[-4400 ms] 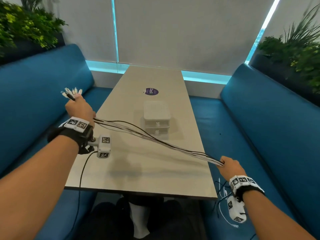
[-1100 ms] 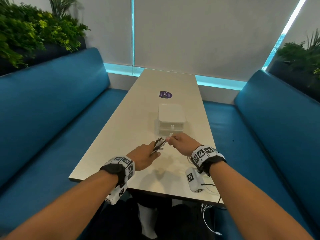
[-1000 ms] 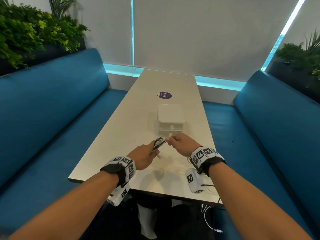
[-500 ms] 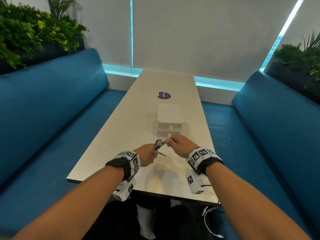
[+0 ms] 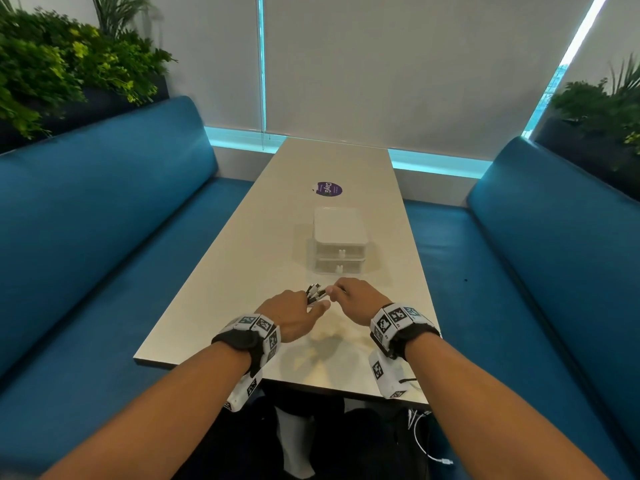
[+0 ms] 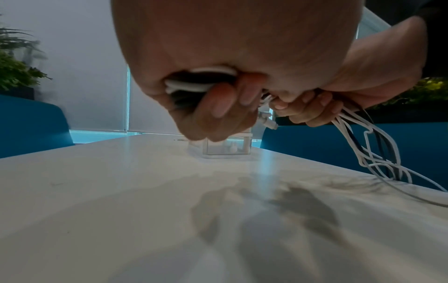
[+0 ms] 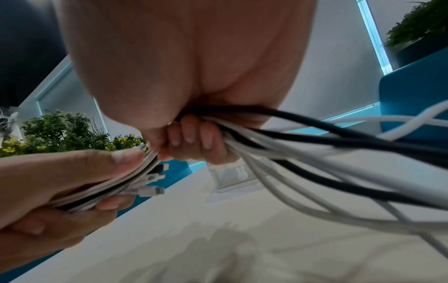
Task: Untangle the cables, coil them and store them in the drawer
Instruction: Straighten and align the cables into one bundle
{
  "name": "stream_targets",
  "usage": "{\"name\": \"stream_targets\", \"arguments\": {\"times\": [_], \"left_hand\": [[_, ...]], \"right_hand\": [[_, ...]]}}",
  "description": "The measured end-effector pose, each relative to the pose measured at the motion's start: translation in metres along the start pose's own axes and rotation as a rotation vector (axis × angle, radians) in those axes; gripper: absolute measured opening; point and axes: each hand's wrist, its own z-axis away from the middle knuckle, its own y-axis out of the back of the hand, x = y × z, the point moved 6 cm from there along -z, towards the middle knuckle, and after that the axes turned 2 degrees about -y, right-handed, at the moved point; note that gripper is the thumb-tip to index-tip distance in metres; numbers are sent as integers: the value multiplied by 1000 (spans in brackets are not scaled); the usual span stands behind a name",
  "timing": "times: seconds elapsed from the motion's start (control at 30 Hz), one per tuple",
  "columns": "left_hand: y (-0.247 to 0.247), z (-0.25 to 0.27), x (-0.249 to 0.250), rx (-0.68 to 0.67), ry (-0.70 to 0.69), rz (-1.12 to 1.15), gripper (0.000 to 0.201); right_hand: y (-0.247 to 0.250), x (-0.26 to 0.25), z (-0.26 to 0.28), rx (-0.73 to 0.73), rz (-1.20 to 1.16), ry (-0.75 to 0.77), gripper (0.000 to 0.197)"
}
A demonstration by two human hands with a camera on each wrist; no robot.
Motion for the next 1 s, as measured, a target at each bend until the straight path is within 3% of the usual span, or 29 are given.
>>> {"name": "stream_targets", "arguments": {"times": [0.23,0.43,0.67,0.83,0.9,1.0], "left_hand": [[11,2,8,74,-42,-254,52],[5,-6,6,46,-27,-98,41],[-2,-11,-6,-20,-43,-22,49],[14,-7,-9,113,8,-89,46],[19,-11,-11,138,26,49,44],[34,-21,-24,171,65,435,39]], "right_hand": [[4,1,0,26,-13,-12,35],[1,-1,4,32,-30,-23,38],[-5,2,5,13,-37,-33,38],[-6,-6,6,23,-51,-9,38],[-2,-8,8,50,-75,17,41],[3,-4,13,63,-49,51,36]]}}
